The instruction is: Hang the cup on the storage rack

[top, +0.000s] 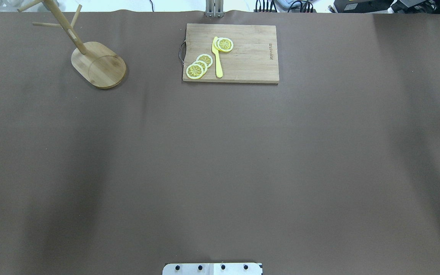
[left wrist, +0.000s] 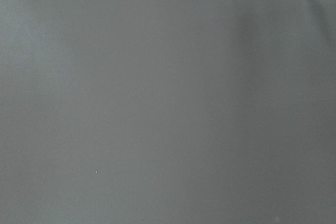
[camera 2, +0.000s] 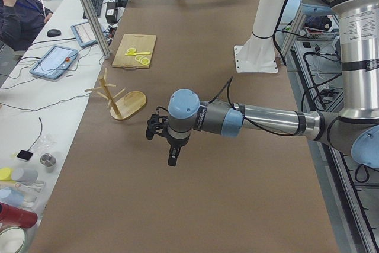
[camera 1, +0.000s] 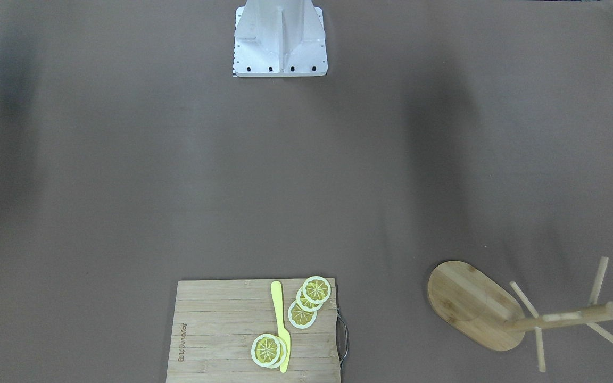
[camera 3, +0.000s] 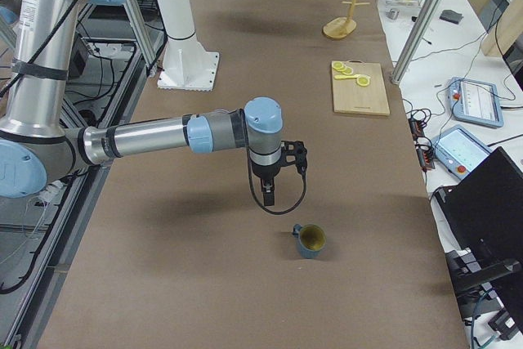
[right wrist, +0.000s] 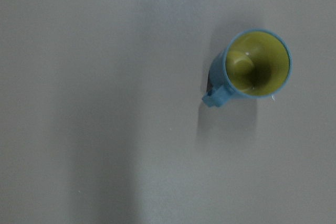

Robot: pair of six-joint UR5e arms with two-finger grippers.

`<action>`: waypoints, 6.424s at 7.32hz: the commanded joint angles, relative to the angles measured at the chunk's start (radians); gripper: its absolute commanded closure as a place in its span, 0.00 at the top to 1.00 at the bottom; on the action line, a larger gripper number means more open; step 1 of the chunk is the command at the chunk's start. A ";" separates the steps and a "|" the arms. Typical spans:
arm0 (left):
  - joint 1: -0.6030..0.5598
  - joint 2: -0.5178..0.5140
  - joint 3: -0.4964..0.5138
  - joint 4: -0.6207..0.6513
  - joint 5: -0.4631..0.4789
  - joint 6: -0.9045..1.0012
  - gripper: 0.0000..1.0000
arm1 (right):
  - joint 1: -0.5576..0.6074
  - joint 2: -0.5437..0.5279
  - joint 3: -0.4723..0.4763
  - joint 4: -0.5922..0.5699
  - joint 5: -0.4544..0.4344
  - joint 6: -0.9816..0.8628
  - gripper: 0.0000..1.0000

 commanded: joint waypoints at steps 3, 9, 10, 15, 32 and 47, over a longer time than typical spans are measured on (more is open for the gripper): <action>-0.003 -0.035 0.053 -0.250 0.006 -0.022 1.00 | -0.002 0.032 -0.013 0.129 0.015 -0.003 1.00; 0.006 0.006 0.125 -0.527 0.006 -0.017 1.00 | -0.080 0.010 -0.272 0.690 0.018 0.195 0.99; 0.006 0.011 0.125 -0.538 0.006 -0.018 1.00 | -0.091 0.010 -0.371 0.871 0.020 0.240 0.99; 0.009 0.011 0.125 -0.538 0.000 -0.020 1.00 | -0.135 -0.019 -0.673 1.530 0.002 0.371 0.95; 0.026 0.003 0.129 -0.536 0.000 -0.032 1.00 | -0.114 0.191 -0.754 1.280 0.093 0.506 0.92; 0.028 0.003 0.129 -0.538 0.004 -0.025 1.00 | -0.118 0.228 -0.685 0.783 -0.127 0.497 0.18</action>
